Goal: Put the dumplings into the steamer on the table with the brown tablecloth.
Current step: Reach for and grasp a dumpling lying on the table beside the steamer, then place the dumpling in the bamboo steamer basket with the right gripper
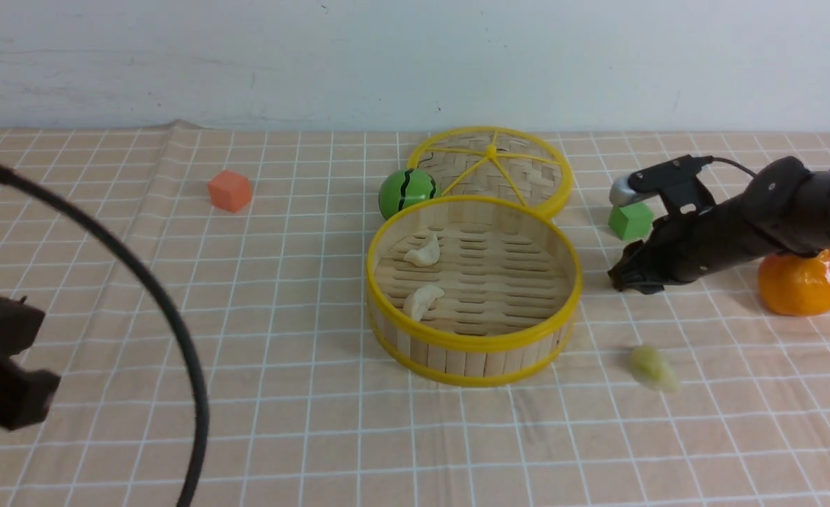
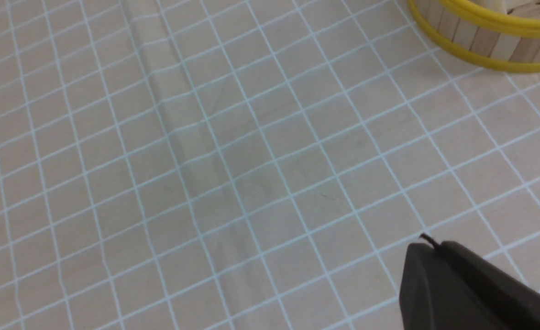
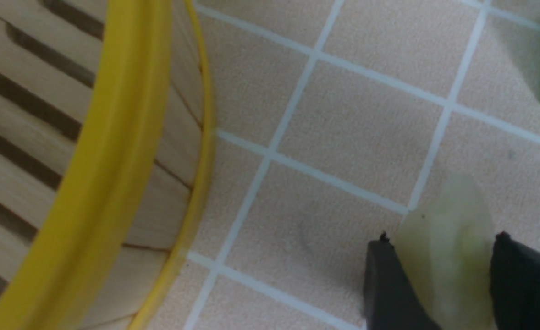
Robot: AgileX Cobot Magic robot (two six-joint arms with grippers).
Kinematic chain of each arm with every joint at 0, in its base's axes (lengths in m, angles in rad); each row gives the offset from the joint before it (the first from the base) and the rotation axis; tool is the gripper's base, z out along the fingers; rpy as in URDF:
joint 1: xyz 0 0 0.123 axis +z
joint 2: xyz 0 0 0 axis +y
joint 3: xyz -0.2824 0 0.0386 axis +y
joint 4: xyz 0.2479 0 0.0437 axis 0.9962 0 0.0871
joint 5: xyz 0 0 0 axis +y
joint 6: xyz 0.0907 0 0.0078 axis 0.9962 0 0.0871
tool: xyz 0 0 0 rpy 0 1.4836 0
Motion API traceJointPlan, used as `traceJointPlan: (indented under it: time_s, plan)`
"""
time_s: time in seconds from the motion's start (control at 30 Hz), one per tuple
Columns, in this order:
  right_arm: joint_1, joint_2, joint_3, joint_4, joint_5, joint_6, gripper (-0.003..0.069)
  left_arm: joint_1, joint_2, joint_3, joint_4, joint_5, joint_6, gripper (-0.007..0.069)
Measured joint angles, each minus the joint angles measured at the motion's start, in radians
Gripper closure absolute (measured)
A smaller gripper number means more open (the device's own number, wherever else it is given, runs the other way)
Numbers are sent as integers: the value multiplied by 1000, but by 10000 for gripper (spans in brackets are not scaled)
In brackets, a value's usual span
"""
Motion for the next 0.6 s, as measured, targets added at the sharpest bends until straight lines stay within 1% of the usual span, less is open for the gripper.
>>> traceJointPlan:
  time_s: [0.13,0.17,0.27,0.3,0.4,0.43,0.5,0.6]
  plan:
    - [0,-20,-9,-7,74,-4,376,0,-85,100,59,-16,-39,638]
    - [1,-30,-12,-4,92,-4,376,0,-102,124,71,-22,-58,638]
    - [18,-85,-45,41,134,-10,376,0,-155,231,127,-77,-167,638]
    - [18,-89,-48,45,134,-10,376,0,-155,239,131,-77,-167,638]
    - [92,-144,-84,139,127,-72,376,0,-173,383,194,-191,-300,638]
    - [97,-143,-86,152,125,-76,376,0,-173,390,200,-199,-307,638]
    - [164,-122,-88,228,89,-115,376,0,-176,446,243,-298,-366,638]
    - [221,-51,-88,272,9,-130,376,0,-189,455,267,-368,-411,638]
